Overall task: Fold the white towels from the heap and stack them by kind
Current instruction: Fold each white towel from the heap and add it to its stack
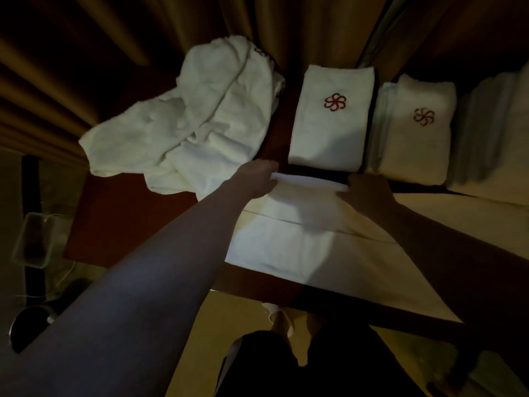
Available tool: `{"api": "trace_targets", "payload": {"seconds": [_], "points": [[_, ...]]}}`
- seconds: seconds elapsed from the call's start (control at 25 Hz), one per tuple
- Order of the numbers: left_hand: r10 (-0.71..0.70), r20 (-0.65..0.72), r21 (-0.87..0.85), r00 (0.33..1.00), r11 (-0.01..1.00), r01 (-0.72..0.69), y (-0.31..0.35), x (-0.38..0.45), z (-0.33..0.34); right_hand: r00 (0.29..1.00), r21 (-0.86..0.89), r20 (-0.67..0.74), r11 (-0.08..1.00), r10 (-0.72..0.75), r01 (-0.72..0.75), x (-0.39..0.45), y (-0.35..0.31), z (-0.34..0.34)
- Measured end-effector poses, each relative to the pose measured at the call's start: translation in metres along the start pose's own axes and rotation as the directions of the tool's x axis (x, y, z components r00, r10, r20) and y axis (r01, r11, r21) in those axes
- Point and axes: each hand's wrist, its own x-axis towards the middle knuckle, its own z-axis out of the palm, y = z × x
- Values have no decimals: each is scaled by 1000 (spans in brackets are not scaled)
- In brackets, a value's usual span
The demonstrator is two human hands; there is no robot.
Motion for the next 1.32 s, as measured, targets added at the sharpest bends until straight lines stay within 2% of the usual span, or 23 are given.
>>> {"api": "trace_targets", "payload": {"seconds": [0.16,0.36,0.44,0.56,0.68,0.88,1.0,1.08,1.16,1.32], "points": [[8,-13,23,1000,1000,-8,6,-27,-14,989,47,-146,999,3,3,-26,4,-5],[84,61,98,995,991,-89,6,-77,1,972,289,-219,957,80,-14,-76,-10,4],[95,73,131,993,986,-104,3,-96,12,957,289,-282,957,61,24,-97,-19,10],[97,124,196,988,973,-120,-3,-118,34,923,172,-383,980,-29,102,-122,-34,25],[44,175,274,984,958,-91,-9,-131,55,940,68,-331,991,-86,115,-140,-50,46],[-86,338,344,937,938,-38,-16,-137,74,980,-4,-183,997,-77,78,-155,-54,73],[-117,340,393,933,919,-28,-4,-133,81,986,7,-161,999,-51,53,-158,-44,77],[-57,293,379,954,923,-61,19,-126,86,988,13,-157,1000,-12,14,-158,-33,80],[60,240,305,969,943,-133,49,-119,95,988,17,-150,999,45,-43,-160,-22,82],[243,124,187,962,946,-263,112,-104,117,980,38,-115,987,161,-157,-167,8,89]]}}
